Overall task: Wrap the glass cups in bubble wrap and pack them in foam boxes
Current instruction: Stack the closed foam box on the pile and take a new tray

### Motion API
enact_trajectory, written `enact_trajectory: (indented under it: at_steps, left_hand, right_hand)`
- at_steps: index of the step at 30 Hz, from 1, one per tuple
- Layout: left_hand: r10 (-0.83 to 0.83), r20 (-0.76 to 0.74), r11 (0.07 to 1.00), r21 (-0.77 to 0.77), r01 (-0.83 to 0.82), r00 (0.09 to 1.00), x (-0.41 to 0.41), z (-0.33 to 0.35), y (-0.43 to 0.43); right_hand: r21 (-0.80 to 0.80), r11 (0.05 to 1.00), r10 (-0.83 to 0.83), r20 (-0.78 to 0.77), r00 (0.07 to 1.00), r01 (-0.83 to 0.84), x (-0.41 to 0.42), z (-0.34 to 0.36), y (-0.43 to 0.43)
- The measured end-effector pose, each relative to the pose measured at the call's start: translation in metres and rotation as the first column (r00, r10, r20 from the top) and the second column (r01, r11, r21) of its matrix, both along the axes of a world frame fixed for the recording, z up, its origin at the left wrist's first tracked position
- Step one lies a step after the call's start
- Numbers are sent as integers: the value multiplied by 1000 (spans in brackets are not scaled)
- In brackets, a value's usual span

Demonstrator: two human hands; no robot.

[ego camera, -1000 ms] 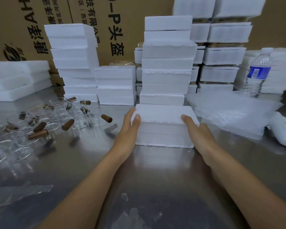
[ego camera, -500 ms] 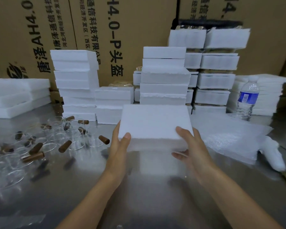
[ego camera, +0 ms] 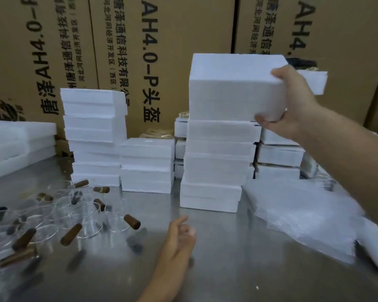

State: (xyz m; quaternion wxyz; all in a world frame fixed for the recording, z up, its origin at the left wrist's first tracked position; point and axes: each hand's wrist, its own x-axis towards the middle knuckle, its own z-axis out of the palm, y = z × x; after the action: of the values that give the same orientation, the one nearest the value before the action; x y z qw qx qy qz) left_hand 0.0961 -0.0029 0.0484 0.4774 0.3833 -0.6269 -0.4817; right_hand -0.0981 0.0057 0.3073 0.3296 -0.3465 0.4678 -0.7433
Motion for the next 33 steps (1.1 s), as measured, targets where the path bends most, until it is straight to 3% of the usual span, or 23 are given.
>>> enact_trajectory:
  at_steps: [5,15,25,33]
  left_hand:
    - [-25,6,999,32,25,1000,-3,-1,-6]
    - [-38,91,998,-44,42,995,-7,-3,-8]
    - [-51,99,998,-41,55,994,-5,-4,-8]
    - [-45,116,998,-43,50,992,-5,-2,-6]
  right_hand:
    - [172,980,-73,-133,988,96,-2,20,-38]
    - [304,937,-124,-165,978,170,-6,22,-80]
    - [305,887,-199,-426,883,347,-11,13,-100]
    - [270,890,-271,-334,903,368,-16,10,-107]
